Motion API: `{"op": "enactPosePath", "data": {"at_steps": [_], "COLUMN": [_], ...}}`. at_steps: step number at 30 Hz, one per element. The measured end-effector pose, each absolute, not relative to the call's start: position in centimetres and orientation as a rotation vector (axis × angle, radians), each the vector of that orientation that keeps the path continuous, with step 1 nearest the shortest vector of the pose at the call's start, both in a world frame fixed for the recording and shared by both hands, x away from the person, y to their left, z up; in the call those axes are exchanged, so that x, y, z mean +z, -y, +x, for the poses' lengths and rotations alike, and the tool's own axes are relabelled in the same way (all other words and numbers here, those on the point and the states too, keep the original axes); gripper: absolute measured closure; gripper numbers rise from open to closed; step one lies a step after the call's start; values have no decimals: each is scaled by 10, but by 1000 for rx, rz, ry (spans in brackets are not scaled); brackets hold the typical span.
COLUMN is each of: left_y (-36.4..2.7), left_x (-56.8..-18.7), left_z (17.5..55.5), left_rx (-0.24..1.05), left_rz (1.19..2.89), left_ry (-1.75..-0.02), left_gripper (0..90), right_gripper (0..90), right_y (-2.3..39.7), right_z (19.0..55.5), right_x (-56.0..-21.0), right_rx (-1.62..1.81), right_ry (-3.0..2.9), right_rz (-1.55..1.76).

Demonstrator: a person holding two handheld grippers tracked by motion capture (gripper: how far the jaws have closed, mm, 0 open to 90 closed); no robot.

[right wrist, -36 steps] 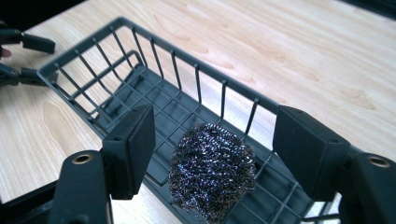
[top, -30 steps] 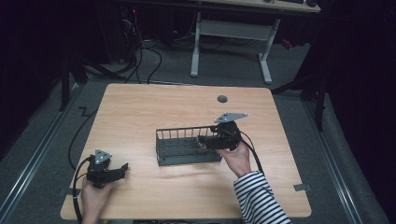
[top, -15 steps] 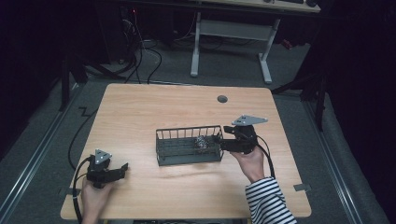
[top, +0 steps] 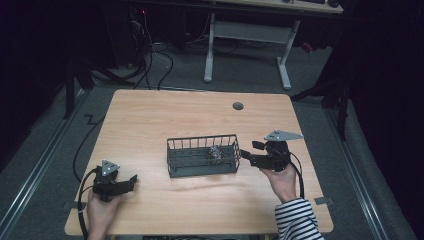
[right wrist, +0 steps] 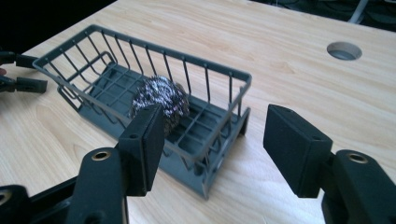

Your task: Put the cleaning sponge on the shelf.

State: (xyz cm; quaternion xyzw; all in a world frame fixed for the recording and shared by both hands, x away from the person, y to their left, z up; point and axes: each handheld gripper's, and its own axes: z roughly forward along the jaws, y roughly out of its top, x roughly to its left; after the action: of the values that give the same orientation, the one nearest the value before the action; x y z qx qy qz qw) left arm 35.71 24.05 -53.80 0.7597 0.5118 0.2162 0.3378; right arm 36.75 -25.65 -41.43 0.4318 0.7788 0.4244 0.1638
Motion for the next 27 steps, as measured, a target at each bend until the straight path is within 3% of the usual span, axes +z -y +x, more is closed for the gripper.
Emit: {"op": "enactPosePath", "data": {"at_steps": [8, 27], "left_y": [-240, -240], "left_x": [-538, -538], "left_z": [357, 357], "left_rx": [564, 564], "left_rz": [1979, 1979], "left_ry": [-1334, -1334], "left_gripper": [197, 197], "right_gripper": [396, 407], "right_y": [272, 295], "right_z": [358, 335], "right_x": [-418, -462], "right_rx": [1231, 1273], "right_ry": [-2170, -2092], "right_rz": [1264, 1395]}}
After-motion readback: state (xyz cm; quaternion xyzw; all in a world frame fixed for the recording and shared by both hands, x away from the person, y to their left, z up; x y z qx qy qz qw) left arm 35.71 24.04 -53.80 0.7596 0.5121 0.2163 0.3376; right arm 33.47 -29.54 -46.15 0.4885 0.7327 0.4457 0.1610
